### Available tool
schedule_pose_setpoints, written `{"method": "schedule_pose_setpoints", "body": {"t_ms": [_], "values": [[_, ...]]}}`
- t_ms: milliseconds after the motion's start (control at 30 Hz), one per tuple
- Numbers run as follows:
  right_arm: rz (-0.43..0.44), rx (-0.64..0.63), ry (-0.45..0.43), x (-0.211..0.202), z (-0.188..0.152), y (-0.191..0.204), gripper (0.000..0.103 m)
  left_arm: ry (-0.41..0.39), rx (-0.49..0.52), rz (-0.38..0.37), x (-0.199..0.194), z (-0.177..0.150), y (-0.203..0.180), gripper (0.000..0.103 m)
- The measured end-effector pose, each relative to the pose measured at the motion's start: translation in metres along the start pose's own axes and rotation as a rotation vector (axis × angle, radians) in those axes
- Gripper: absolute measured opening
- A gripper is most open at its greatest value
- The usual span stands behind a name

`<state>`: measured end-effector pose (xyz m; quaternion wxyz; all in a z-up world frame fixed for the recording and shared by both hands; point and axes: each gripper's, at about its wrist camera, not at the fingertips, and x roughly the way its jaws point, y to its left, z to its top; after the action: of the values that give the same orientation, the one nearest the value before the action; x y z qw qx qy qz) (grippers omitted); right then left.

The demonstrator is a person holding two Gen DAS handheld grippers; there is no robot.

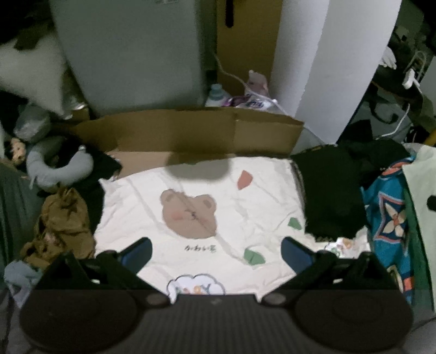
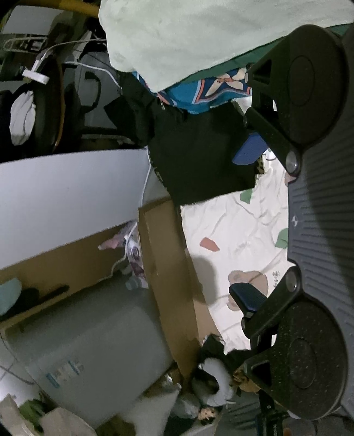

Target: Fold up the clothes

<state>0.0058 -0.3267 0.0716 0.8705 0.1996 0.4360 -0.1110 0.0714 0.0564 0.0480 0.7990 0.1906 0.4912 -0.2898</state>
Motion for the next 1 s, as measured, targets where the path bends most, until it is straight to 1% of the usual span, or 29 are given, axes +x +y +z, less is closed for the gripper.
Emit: {"method": "schedule_pose_setpoints", "body": {"t_ms": [133, 200, 333, 633, 900, 1000], "values": [[0.012, -0.019, 0.001, -0.01, -0.011, 0.013, 0.097, -0.022, -0.039, 0.048, -0.009, -0.019, 0.016, 0.102], [0.018, -0.028, 0.002, -0.015, -0.016, 0.019, 0.097, -0.029, -0.052, 0.054, -0.013, -0.029, 0.022, 0.102], [0.032, -0.046, 0.005, -0.021, -0.027, 0.028, 0.097, -0.028, -0.05, 0.073, -0.019, -0.045, 0.027, 0.102], [0.028, -0.088, 0.0, -0.025, -0.047, 0.037, 0.097, -0.038, -0.105, 0.103, -0.025, -0.069, 0.025, 0.102], [0.046, -0.134, 0.033, -0.015, -0.062, 0.047, 0.097, -0.033, -0.19, 0.102, -0.02, -0.086, 0.024, 0.102], [0.057, -0.162, 0.044, -0.014, -0.067, 0.052, 0.097, -0.024, -0.207, 0.107, -0.017, -0.092, 0.021, 0.102]]}}
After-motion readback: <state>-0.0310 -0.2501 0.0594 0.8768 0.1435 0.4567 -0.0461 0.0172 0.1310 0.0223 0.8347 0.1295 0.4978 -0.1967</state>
